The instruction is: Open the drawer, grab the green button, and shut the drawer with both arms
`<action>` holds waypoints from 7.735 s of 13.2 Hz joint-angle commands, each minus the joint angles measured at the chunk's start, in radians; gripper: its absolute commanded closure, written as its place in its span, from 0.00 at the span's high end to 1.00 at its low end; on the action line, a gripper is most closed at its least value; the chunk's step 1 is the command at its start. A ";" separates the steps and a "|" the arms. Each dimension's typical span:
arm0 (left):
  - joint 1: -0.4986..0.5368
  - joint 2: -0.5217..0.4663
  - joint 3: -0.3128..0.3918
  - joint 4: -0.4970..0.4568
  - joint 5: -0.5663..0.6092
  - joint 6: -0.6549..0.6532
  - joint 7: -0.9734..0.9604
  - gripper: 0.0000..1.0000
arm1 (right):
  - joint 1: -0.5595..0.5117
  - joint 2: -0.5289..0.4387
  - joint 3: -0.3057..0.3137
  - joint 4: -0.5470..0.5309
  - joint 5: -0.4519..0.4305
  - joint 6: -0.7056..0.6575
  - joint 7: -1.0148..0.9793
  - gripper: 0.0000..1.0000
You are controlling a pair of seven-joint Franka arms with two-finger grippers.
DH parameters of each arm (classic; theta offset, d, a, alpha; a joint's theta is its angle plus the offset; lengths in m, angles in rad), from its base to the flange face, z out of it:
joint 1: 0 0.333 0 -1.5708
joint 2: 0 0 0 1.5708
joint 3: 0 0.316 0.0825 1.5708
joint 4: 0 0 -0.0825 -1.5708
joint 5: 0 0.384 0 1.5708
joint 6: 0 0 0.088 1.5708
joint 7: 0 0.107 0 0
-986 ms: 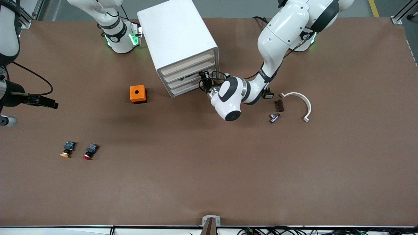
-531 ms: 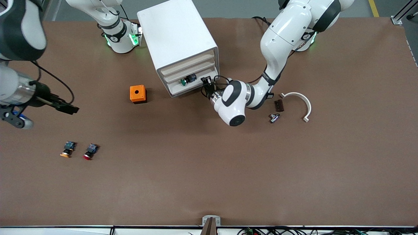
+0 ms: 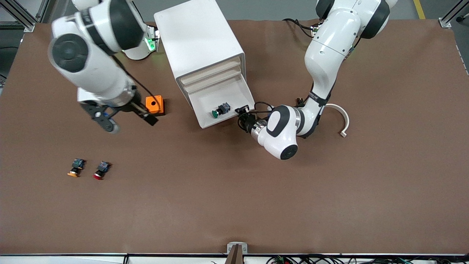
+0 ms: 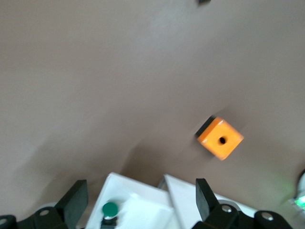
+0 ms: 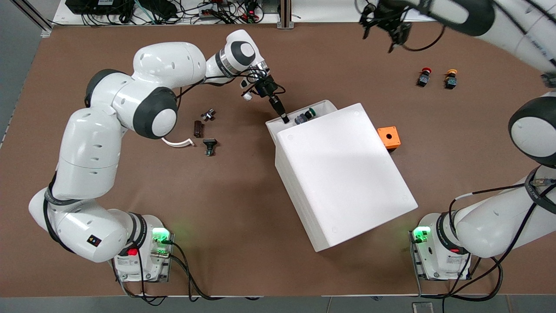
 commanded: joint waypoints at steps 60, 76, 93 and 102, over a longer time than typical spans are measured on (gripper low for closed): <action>-0.119 -0.154 0.098 0.027 0.707 0.238 1.119 1.00 | -0.398 0.479 -0.022 -0.110 0.035 0.684 -1.014 0.00; -0.255 -0.163 -0.104 -0.103 0.603 0.359 0.971 1.00 | -0.430 0.347 -0.029 0.054 -0.020 0.267 -1.024 1.00; 0.011 -0.266 -0.198 -0.137 0.803 0.312 0.880 1.00 | -0.463 0.248 -0.060 0.450 -0.049 -0.279 -1.161 1.00; 0.378 -0.523 -0.202 -0.139 0.983 0.115 1.090 1.00 | -0.489 -0.096 -0.054 0.087 -0.029 -0.165 -1.150 1.00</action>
